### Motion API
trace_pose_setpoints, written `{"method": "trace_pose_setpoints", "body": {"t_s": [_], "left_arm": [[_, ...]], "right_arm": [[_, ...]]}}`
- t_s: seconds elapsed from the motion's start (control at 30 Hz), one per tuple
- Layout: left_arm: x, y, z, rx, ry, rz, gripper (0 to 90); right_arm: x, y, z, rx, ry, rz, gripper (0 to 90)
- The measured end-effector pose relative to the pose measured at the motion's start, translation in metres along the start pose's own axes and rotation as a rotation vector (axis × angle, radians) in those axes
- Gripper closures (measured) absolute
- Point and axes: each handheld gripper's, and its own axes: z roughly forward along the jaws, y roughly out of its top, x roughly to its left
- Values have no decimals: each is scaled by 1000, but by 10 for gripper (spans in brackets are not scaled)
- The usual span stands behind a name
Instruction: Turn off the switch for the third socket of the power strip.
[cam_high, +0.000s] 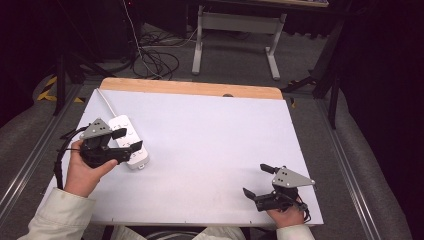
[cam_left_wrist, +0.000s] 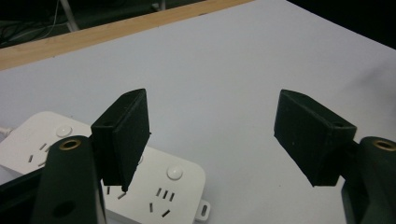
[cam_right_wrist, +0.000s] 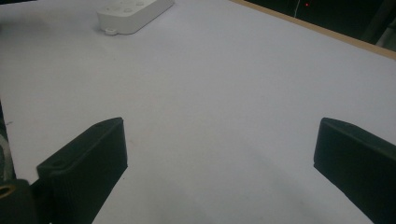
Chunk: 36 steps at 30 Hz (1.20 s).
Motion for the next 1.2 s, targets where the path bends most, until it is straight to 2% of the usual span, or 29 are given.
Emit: {"method": "trace_pose_setpoints", "body": {"t_s": [0.13, 0.3, 0.37, 0.47, 0.53, 0.57, 0.7, 0.8, 0.97, 1.13, 1.2], "left_arm": [[-6, -3, -9, -21, -19, 12, 261], [-12, -9, -14, -46, -61, 28, 232], [-13, -12, -17, -60, -66, 41, 221], [-16, -19, -19, -87, -92, 30, 221], [-17, -24, -21, -90, -105, 49, 222], [-18, -27, -21, -90, -104, 59, 222], [-18, -38, -22, -100, -98, 48, 224], [-17, -45, -23, -88, -89, 40, 225], [-15, -57, -27, -92, -97, -19, 235], [-14, -66, -29, -88, -70, -5, 238], [-13, -70, -29, -80, -55, 17, 238]], "right_arm": [[0, 0, 0, 1, 0, 0, 32], [1, 0, 0, -3, 8, 0, 31], [1, 0, 0, -5, 11, 0, 30], [1, 0, 0, -3, 11, 1, 30], [1, 0, 0, -6, 13, 2, 30], [1, 0, 0, -6, 13, 2, 29], [1, 0, 1, -2, 15, -1, 29], [1, 1, 1, -1, 17, -3, 29], [1, 0, 1, 0, 18, -2, 30], [1, 1, 1, 0, 18, -2, 29], [2, 1, 1, -1, 20, -3, 29]]}}
